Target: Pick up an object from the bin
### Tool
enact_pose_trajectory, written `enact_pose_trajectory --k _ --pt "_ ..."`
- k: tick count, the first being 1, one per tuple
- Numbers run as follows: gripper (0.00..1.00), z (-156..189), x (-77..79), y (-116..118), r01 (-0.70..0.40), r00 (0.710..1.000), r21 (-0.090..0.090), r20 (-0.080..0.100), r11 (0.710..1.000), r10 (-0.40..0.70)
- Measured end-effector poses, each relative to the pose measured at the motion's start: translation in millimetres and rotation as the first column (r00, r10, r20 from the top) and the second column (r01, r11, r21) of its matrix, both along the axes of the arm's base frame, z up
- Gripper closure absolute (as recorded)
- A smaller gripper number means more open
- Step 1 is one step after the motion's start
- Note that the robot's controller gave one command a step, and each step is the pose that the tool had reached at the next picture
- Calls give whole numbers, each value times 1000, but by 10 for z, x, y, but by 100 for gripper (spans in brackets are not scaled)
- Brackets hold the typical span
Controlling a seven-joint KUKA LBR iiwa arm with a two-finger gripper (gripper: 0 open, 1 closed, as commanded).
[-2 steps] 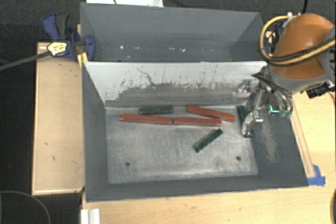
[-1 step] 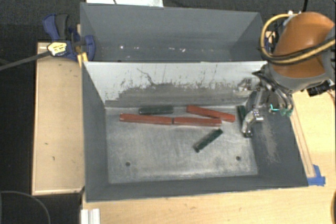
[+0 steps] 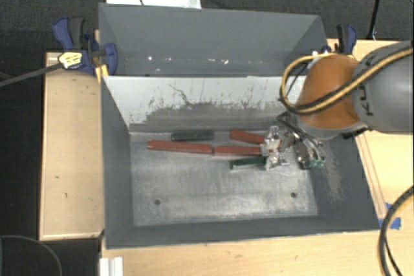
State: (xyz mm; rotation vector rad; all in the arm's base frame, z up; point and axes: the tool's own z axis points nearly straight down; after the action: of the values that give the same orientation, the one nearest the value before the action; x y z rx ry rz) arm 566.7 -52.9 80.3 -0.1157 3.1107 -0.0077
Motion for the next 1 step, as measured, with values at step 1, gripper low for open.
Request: enact_pose_trajectory --k 1 --pt "100 0 0 0 -2 1000 0 0 1000 2"
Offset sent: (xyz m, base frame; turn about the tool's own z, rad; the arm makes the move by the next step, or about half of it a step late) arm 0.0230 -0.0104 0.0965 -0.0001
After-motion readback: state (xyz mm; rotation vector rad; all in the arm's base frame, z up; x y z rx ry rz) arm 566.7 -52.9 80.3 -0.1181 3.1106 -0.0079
